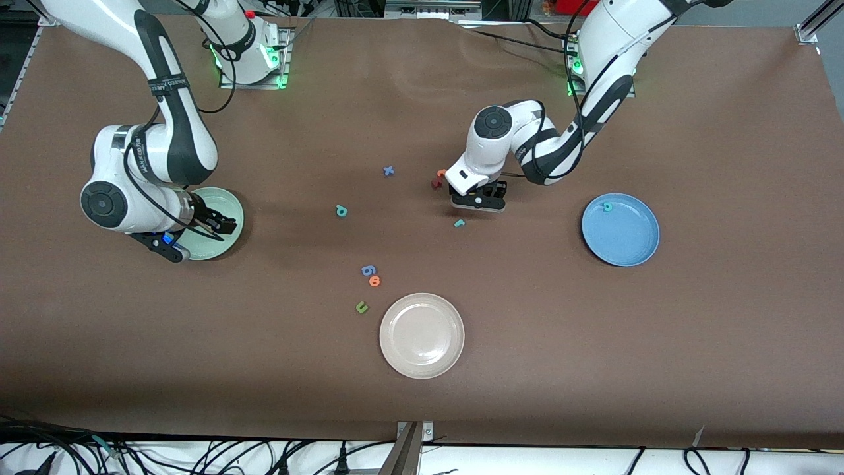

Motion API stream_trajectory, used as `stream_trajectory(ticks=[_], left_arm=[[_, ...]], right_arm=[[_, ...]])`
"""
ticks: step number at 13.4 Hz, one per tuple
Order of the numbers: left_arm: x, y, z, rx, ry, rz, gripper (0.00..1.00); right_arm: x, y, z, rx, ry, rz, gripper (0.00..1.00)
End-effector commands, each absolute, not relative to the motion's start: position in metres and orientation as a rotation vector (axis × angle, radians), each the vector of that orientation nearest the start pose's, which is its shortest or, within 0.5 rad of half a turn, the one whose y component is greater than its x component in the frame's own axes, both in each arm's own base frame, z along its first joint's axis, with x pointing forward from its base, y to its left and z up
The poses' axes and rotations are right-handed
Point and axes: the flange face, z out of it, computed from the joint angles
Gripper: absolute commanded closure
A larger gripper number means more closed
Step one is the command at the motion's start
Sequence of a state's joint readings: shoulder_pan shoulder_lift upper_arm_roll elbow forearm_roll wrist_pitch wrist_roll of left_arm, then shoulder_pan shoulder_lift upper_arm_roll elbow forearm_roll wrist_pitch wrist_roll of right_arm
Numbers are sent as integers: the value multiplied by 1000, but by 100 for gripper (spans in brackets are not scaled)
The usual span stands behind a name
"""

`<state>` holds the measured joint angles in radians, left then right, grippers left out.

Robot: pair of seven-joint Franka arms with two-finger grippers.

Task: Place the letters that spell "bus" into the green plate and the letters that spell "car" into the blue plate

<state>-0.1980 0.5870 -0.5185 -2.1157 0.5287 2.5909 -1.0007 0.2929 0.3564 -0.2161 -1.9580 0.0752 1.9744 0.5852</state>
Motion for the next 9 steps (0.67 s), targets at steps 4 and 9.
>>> stream_trajectory(ticks=[4, 9], left_arm=[[408, -385, 167, -3149, 140, -31, 25], [398, -389, 168, -3152, 128, -19, 25]], right_arm=[[575, 153, 299, -3106, 688, 441, 0], [555, 264, 274, -3017, 893, 308, 1]])
